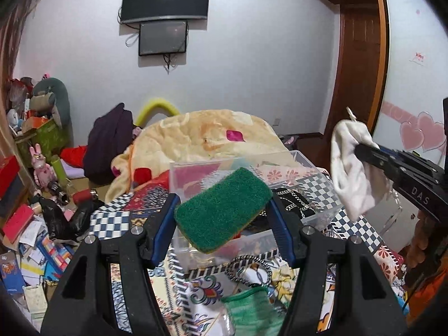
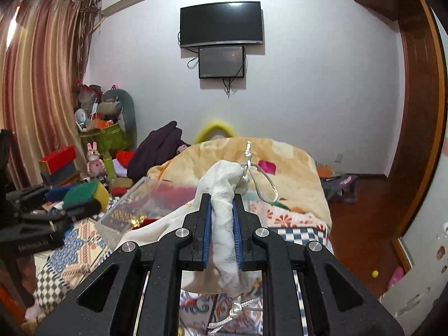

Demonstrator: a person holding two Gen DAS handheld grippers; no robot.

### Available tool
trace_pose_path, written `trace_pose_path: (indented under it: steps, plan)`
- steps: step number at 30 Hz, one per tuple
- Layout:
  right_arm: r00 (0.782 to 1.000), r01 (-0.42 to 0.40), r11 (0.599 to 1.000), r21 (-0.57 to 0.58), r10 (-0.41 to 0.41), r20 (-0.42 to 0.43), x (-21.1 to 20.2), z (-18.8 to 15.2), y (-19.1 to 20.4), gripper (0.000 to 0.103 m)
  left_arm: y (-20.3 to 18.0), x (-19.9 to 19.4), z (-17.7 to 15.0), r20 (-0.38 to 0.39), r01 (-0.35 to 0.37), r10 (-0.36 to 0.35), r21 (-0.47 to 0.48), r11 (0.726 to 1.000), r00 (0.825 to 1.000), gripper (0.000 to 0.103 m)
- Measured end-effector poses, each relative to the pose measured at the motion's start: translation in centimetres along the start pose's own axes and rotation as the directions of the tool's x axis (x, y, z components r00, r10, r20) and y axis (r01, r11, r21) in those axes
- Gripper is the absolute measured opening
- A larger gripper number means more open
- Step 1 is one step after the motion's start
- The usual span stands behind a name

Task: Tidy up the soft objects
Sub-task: 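Carry the sponge and cloth bag into the clear box and open both grippers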

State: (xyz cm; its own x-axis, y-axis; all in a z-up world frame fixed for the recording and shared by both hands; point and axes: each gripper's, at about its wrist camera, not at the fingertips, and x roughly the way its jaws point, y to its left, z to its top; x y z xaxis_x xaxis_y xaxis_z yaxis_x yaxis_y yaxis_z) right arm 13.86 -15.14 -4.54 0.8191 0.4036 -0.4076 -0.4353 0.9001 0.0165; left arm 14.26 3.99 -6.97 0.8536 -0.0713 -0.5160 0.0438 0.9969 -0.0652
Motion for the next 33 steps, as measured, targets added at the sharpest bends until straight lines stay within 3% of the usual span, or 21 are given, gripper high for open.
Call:
trace_pose_path:
  steps: [14, 23, 28, 33]
  plan:
    - [0.997, 0.034, 0.999, 0.013, -0.033, -0.068, 4.6, -0.6, 0.3, 0.013, -0.7, 7.5, 0.2, -0.142, -0.001, 0.001, 0.001, 1.000, 0.990, 0.062]
    - [0.983, 0.018, 1.000, -0.007, -0.019, -0.182, 7.2, -1.8, 0.5, 0.013, -1.1, 9.6, -0.1, -0.197, -0.038, 0.046, 0.043, 0.998, 0.979, 0.062]
    - [0.979, 0.015, 1.000, -0.021, -0.019, -0.203, 7.0, -2.2, 0.5, 0.014, -1.4, 10.0, -0.5, -0.211, -0.044, 0.055, 0.055, 0.998, 0.976, 0.064]
    - [0.977, -0.007, 0.999, -0.044, -0.002, -0.211, 6.3, -2.1, 0.9, 0.026, -1.5, 9.5, -0.6, -0.208, -0.039, 0.049, 0.054, 0.998, 0.977, 0.073]
